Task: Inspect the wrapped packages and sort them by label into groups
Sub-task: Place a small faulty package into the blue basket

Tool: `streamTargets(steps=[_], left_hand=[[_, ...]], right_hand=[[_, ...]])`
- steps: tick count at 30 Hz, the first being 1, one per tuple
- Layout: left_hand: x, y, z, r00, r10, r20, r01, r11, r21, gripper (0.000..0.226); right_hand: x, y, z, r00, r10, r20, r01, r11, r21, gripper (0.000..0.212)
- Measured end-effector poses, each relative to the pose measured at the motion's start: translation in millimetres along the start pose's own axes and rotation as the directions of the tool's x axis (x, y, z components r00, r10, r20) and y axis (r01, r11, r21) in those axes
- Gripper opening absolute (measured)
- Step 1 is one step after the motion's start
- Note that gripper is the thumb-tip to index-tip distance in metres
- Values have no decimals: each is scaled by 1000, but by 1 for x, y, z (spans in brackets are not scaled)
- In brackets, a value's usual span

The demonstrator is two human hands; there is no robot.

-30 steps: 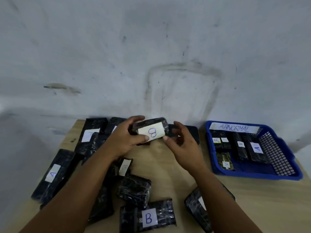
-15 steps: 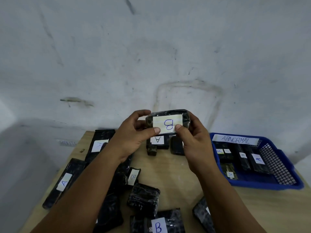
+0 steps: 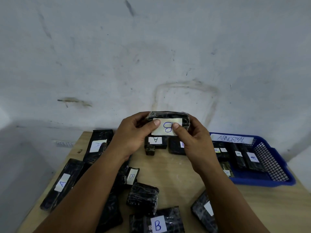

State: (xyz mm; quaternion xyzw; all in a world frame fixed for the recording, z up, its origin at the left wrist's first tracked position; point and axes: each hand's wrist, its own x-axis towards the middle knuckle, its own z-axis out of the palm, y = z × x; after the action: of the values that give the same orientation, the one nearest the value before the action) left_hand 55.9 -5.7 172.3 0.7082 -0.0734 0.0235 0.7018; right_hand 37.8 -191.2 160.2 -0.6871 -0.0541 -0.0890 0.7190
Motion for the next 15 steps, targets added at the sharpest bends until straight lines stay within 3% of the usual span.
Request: streamTargets(steps=[5,8,10,12,15], left_hand=[[0,-7,-7,994,98,46,-103,986,132,46],[-2,-7,-9,992,76,101,-94,979,183,65],[-4,-3,-6,994,-16,108,-3,984,180,78],[-5,1,-1,990,-122,70,109,981,163,70],[-4,-3,2,990,-140,-16,141,982,125,26]], right_hand=[[-2,-3,-3,972,234,-14,-234,971,-41,49],[-2,-2,-2,978,195,-74,-195,981,9,22],[-1,1,-3,987,129,-99,-130,992,-1,15],[-2,2,-4,994,86,-72,-89,995,-38,15],[-4,1,-3,993,108,-46,-111,992,-66,16]])
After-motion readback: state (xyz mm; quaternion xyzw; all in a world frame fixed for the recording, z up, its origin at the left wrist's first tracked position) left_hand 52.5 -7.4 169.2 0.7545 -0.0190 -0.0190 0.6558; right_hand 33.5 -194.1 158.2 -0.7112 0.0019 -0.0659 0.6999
